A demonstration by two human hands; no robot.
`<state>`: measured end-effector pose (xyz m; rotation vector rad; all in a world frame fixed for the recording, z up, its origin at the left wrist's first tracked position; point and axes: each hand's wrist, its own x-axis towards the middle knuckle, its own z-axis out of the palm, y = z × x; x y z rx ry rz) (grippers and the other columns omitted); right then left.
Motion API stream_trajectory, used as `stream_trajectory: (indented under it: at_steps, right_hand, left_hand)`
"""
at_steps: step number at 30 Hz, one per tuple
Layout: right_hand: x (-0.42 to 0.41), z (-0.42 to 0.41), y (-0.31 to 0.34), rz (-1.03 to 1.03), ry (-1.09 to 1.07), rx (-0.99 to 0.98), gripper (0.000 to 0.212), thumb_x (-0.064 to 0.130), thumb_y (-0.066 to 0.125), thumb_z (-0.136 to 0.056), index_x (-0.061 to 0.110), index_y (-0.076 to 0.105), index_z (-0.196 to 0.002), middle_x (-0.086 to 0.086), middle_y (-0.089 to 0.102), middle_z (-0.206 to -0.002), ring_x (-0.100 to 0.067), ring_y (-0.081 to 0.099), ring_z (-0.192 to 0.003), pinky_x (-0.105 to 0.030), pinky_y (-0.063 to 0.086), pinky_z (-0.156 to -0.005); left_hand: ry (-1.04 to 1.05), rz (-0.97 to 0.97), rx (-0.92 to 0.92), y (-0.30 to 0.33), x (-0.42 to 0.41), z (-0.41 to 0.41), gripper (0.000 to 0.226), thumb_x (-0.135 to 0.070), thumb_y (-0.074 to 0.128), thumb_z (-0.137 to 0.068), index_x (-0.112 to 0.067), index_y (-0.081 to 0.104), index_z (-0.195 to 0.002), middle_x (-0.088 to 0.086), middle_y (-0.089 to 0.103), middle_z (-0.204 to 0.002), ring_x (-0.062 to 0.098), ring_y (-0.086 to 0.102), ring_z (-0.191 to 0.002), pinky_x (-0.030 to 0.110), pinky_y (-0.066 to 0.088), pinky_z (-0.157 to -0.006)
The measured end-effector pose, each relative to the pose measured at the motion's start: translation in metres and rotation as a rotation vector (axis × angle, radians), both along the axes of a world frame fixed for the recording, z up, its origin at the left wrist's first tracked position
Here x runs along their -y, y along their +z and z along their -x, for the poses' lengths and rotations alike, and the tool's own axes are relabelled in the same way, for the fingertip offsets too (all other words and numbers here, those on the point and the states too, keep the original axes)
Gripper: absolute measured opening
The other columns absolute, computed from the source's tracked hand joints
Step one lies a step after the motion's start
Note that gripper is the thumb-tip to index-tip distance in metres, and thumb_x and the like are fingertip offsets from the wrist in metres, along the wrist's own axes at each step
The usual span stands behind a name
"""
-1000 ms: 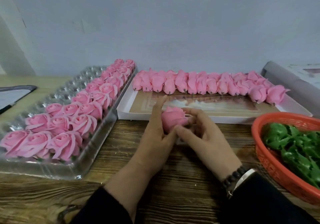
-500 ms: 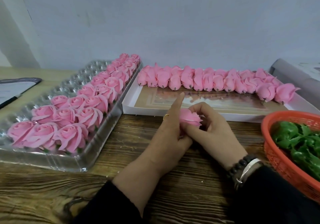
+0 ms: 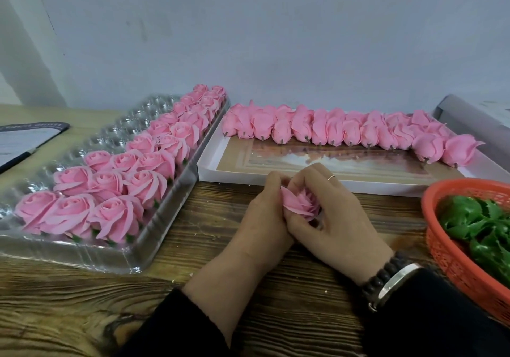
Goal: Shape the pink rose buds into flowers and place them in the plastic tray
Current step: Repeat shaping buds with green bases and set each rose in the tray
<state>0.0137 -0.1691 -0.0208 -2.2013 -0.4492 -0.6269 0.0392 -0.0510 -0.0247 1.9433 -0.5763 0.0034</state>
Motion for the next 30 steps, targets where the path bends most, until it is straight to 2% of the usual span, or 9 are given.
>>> stream_trajectory:
  at_steps: [4, 5, 9, 12, 15, 19, 23, 27, 30]
  right_hand:
    - [-0.001, 0.002, 0.003, 0.065, 0.047, 0.105, 0.011, 0.023, 0.054, -0.073, 0.018, 0.052, -0.083, 0.009, 0.043, -0.089, -0.015, 0.050, -0.072, -0.037, 0.047, -0.062]
    - [-0.002, 0.003, 0.004, 0.072, 0.057, 0.126, 0.011, 0.025, 0.054, -0.074, 0.017, 0.053, -0.082, 0.008, 0.043, -0.091, -0.017, 0.052, -0.072, -0.038, 0.047, -0.061]
    - [-0.004, 0.004, 0.005, 0.038, 0.065, 0.209, 0.014, 0.028, 0.054, -0.080, 0.017, 0.055, -0.087, 0.006, 0.047, -0.093, -0.013, 0.054, -0.076, -0.032, 0.049, -0.061]
    - [-0.002, 0.003, 0.003, -0.121, -0.031, 0.212, 0.016, 0.033, 0.046, -0.086, 0.027, 0.052, -0.099, 0.008, 0.051, -0.088, -0.003, 0.050, -0.073, -0.015, 0.042, -0.062]
    - [0.001, 0.000, 0.001, -0.226, -0.099, 0.131, 0.020, 0.039, 0.038, -0.086, 0.030, 0.051, -0.098, 0.007, 0.055, -0.088, -0.005, 0.051, -0.073, -0.017, 0.041, -0.065]
    - [0.000, -0.002, -0.001, -0.199, -0.059, 0.038, 0.034, 0.043, 0.033, -0.088, 0.020, 0.058, -0.089, 0.002, 0.057, -0.087, -0.008, 0.054, -0.083, -0.022, 0.042, -0.073]
    - [-0.002, -0.001, 0.000, -0.159, -0.004, 0.053, 0.038, 0.037, 0.033, -0.090, 0.012, 0.061, -0.081, -0.001, 0.053, -0.081, -0.009, 0.051, -0.081, -0.018, 0.040, -0.071]
    - [-0.002, -0.001, 0.001, -0.168, 0.037, 0.078, 0.039, 0.034, 0.036, -0.090, 0.008, 0.061, -0.075, -0.003, 0.053, -0.080, -0.011, 0.052, -0.080, -0.022, 0.042, -0.071]
    - [-0.003, 0.000, 0.003, -0.172, 0.051, 0.098, 0.037, 0.032, 0.039, -0.089, 0.007, 0.062, -0.073, -0.005, 0.054, -0.080, -0.015, 0.054, -0.080, -0.030, 0.045, -0.071]
  left_hand:
    - [-0.036, 0.075, -0.046, 0.003, 0.001, 0.003, 0.017, -0.005, 0.060, -0.083, -0.009, 0.054, -0.099, -0.002, 0.061, -0.087, 0.017, 0.059, -0.089, 0.039, 0.050, -0.084]
    - [-0.048, 0.103, -0.070, 0.004, 0.001, 0.004, 0.015, -0.002, 0.059, -0.083, -0.009, 0.056, -0.096, 0.001, 0.061, -0.088, 0.019, 0.060, -0.090, 0.038, 0.051, -0.083]
    - [-0.098, 0.068, -0.071, 0.009, 0.000, 0.004, 0.018, 0.004, 0.058, -0.083, -0.013, 0.059, -0.079, -0.003, 0.059, -0.074, 0.005, 0.057, -0.071, 0.009, 0.045, -0.062]
    - [-0.046, 0.100, -0.053, 0.011, 0.002, 0.004, 0.011, -0.003, 0.066, -0.079, -0.012, 0.061, -0.082, 0.004, 0.065, -0.078, 0.013, 0.060, -0.074, 0.023, 0.051, -0.069]
    - [-0.015, 0.143, -0.067, 0.013, 0.004, 0.005, 0.020, -0.001, 0.070, -0.076, -0.002, 0.064, -0.094, 0.013, 0.068, -0.089, 0.025, 0.063, -0.084, 0.032, 0.051, -0.077]
    - [-0.027, 0.162, -0.077, 0.011, 0.005, 0.005, 0.032, -0.001, 0.072, -0.074, -0.012, 0.061, -0.103, 0.003, 0.068, -0.094, 0.011, 0.062, -0.084, 0.019, 0.050, -0.075]
    - [0.003, 0.142, -0.078, 0.008, 0.005, 0.004, 0.042, -0.003, 0.074, -0.070, -0.027, 0.044, -0.086, -0.008, 0.059, -0.079, -0.009, 0.056, -0.065, 0.008, 0.044, -0.058]
    - [-0.014, 0.148, -0.077, 0.007, 0.005, 0.004, 0.047, -0.006, 0.075, -0.070, -0.028, 0.041, -0.093, -0.009, 0.060, -0.082, -0.012, 0.057, -0.067, 0.007, 0.045, -0.059]
    - [-0.033, 0.141, -0.076, 0.007, 0.004, 0.004, 0.035, -0.006, 0.072, -0.073, -0.020, 0.050, -0.098, -0.007, 0.062, -0.084, -0.005, 0.059, -0.076, 0.011, 0.048, -0.066]
